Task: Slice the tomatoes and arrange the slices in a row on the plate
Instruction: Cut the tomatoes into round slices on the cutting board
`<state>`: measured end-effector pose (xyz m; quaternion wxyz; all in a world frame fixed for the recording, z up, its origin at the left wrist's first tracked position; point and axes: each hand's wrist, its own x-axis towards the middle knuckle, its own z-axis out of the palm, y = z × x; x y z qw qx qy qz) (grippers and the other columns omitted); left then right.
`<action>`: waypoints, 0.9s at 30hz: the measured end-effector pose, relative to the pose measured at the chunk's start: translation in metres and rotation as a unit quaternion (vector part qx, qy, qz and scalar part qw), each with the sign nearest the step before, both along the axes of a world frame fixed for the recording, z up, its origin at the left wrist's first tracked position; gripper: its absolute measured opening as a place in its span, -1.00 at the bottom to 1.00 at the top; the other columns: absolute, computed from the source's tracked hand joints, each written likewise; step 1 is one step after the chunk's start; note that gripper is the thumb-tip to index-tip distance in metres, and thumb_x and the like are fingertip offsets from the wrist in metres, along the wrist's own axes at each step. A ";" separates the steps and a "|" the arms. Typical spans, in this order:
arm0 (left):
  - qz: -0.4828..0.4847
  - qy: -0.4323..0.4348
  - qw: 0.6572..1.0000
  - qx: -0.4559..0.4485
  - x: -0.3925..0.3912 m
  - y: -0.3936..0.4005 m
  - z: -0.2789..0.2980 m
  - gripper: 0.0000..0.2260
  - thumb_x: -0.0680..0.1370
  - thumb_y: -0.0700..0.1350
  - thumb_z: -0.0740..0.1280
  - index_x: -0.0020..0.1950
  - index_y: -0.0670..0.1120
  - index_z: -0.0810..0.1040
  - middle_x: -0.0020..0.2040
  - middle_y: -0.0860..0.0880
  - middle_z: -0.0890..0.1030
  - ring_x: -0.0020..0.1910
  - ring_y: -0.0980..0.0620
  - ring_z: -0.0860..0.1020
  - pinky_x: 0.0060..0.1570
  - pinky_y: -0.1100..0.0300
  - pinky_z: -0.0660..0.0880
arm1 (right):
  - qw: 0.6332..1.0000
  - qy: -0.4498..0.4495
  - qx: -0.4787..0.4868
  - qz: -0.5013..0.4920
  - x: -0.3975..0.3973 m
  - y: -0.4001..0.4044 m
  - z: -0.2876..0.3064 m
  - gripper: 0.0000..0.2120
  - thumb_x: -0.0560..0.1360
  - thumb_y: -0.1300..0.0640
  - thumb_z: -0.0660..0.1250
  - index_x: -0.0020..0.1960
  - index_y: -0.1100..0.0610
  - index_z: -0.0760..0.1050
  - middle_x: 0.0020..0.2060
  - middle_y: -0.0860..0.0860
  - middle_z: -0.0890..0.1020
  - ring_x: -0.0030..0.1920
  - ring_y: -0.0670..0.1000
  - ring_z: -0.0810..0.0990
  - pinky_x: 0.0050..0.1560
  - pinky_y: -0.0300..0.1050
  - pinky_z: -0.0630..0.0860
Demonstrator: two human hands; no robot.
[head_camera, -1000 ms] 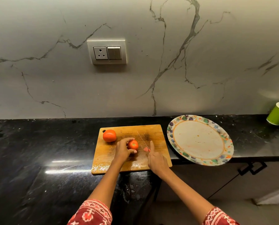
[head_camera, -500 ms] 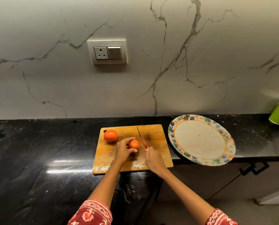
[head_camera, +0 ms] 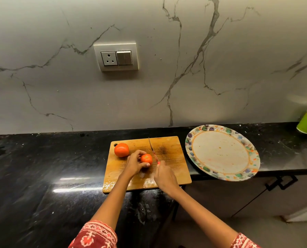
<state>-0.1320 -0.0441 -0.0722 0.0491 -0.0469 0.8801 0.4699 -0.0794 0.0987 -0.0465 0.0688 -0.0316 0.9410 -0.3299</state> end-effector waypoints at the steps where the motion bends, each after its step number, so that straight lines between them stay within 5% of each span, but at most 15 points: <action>1: 0.003 0.001 1.000 -0.002 0.000 0.000 -0.001 -0.58 0.35 -0.23 0.49 0.17 -0.10 0.47 0.21 -0.08 0.49 0.22 -0.05 0.44 0.12 0.15 0.39 | 1.000 -0.002 0.000 0.002 0.000 -0.001 0.002 -0.75 0.63 0.14 -0.02 0.16 0.25 0.34 0.02 0.18 0.54 -0.03 0.17 0.55 -0.20 -0.12 0.29; 8: 0.022 0.013 1.000 -0.009 0.001 0.008 -0.003 -0.59 0.33 -0.22 0.51 0.13 -0.09 0.51 0.19 -0.06 0.51 0.17 -0.07 0.47 0.08 0.11 0.46 | 0.998 -0.045 0.039 -0.005 0.005 -0.010 0.009 -0.75 0.60 0.22 0.06 0.24 0.28 0.31 0.17 0.22 0.48 0.12 0.21 0.52 -0.08 -0.03 0.38; 27: 0.028 0.019 0.999 -0.023 0.000 0.012 -0.003 -0.58 0.30 -0.20 0.53 0.11 -0.09 0.51 0.19 -0.09 0.52 0.14 -0.05 0.48 0.06 0.13 0.45 | 0.994 -0.061 0.083 -0.021 0.013 -0.018 0.014 -0.63 0.58 0.28 0.09 0.37 0.32 0.19 0.16 0.21 0.53 0.19 0.20 0.50 0.09 0.01 0.43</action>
